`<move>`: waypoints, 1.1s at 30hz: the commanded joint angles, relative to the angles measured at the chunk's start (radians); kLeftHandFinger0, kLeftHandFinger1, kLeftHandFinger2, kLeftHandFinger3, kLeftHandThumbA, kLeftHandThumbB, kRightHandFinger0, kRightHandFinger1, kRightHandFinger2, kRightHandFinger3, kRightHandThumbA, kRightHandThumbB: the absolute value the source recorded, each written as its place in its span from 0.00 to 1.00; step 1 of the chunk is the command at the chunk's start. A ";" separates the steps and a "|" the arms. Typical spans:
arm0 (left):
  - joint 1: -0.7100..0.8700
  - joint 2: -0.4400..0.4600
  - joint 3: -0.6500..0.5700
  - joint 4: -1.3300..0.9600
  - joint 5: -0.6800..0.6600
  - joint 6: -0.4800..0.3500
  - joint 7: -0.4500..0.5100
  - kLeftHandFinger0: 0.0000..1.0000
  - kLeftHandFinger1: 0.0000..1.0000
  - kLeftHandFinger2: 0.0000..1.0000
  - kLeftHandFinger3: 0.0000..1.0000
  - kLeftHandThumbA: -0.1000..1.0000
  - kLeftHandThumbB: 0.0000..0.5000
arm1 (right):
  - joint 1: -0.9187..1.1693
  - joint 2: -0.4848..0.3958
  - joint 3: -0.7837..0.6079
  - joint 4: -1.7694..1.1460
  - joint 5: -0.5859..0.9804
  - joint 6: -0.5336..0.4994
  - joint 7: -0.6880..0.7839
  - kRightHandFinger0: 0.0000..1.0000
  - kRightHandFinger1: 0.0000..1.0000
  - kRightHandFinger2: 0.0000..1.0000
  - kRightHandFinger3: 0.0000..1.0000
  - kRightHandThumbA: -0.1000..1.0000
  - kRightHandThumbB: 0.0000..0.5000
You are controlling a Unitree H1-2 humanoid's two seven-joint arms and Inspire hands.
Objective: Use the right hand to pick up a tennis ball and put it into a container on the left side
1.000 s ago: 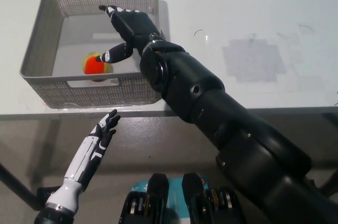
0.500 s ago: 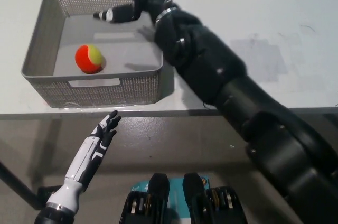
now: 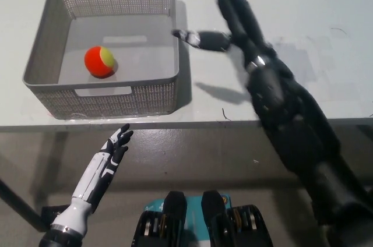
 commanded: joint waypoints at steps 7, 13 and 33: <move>0.030 0.023 -0.020 -0.005 0.004 -0.068 -0.023 1.00 1.00 1.00 1.00 1.00 0.35 | 0.484 -0.085 -0.159 -0.504 0.352 -0.108 0.102 1.00 1.00 1.00 1.00 1.00 0.67; 0.066 0.005 -0.019 0.003 -0.011 -0.086 -0.010 1.00 1.00 1.00 1.00 1.00 0.40 | 0.629 -0.073 -0.171 -0.434 0.468 -0.161 0.172 1.00 1.00 1.00 1.00 1.00 0.66; 0.132 -0.012 -0.013 0.005 -0.016 -0.104 0.006 1.00 1.00 1.00 1.00 1.00 0.39 | 0.847 -0.070 -0.159 -0.387 0.499 -0.219 0.248 1.00 1.00 1.00 1.00 1.00 0.57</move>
